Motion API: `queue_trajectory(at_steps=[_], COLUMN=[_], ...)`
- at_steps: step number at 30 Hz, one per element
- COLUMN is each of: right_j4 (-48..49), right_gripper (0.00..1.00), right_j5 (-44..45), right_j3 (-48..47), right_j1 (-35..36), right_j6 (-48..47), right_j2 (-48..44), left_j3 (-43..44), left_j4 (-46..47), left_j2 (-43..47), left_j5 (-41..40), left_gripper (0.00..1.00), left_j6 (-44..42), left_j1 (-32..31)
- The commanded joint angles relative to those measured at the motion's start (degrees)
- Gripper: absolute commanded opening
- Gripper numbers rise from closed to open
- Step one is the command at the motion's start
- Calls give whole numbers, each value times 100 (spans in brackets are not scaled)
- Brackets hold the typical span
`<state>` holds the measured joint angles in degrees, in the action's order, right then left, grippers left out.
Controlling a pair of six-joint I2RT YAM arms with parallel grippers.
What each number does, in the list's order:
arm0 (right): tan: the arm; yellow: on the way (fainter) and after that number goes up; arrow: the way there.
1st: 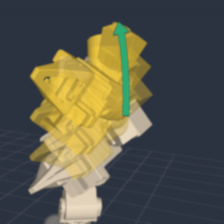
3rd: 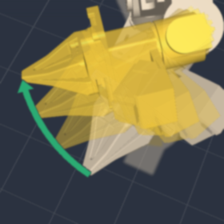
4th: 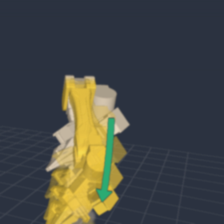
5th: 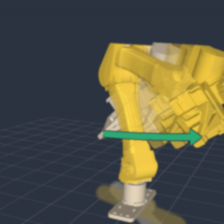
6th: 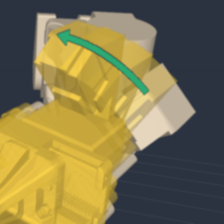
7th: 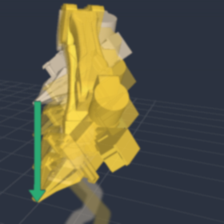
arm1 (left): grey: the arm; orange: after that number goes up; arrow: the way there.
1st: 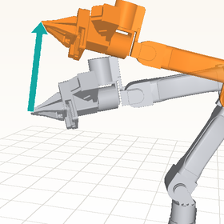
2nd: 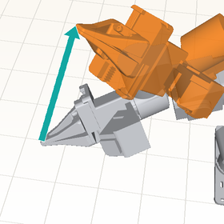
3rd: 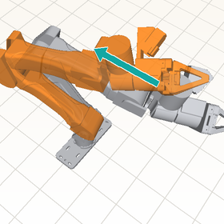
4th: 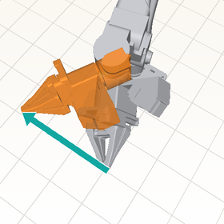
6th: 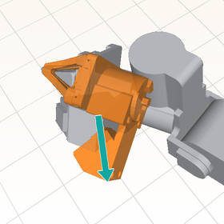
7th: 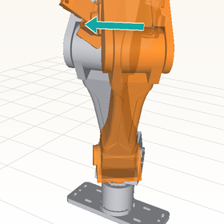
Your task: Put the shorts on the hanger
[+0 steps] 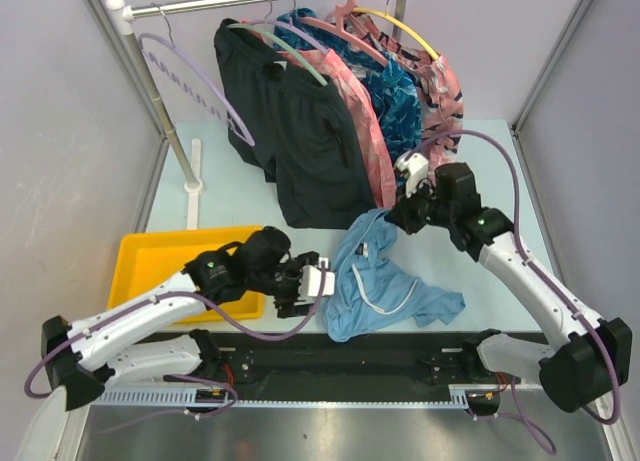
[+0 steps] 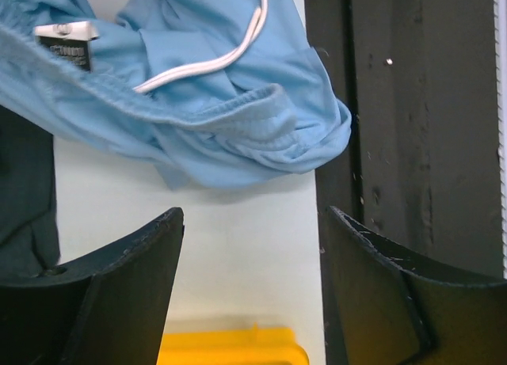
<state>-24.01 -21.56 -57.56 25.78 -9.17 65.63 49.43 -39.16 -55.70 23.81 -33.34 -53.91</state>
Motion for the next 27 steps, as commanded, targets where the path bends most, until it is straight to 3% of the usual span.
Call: queue_trajectory(at_steps=[1,4,9,15,19,22,27], right_j4=[485,467,704,959,889,819,539], right_gripper=[0,0,0,0,0,0,0], right_j5=[47,73,38,90,126,126,74], right_j3=[-352,-344,-317,-317,-317,-326,-396], right_j1=[-415,-442,-451,-460,-512,-609,-978], right_j6=[1224,1435,1585,1594,1576,1576,1558], right_j2=[196,415,714,697,513,276,-251], left_j3=[234,243,873,1630,1465,1289,1341], left_j4=[760,1154,1121,164,-425,-803,-1225], left_j2=[-327,-511,-1309,-2470,-2797,-3034,-3035], left_j5=[-939,-1256,-1081,-1264,-1116,-1107,-1281], left_gripper=[76,77,76,72,70,63,33], left_j6=[363,162,-242,-595,-586,-472,-383], left_j1=[-576,-928,-1095,-1219,-1078,-912,29])
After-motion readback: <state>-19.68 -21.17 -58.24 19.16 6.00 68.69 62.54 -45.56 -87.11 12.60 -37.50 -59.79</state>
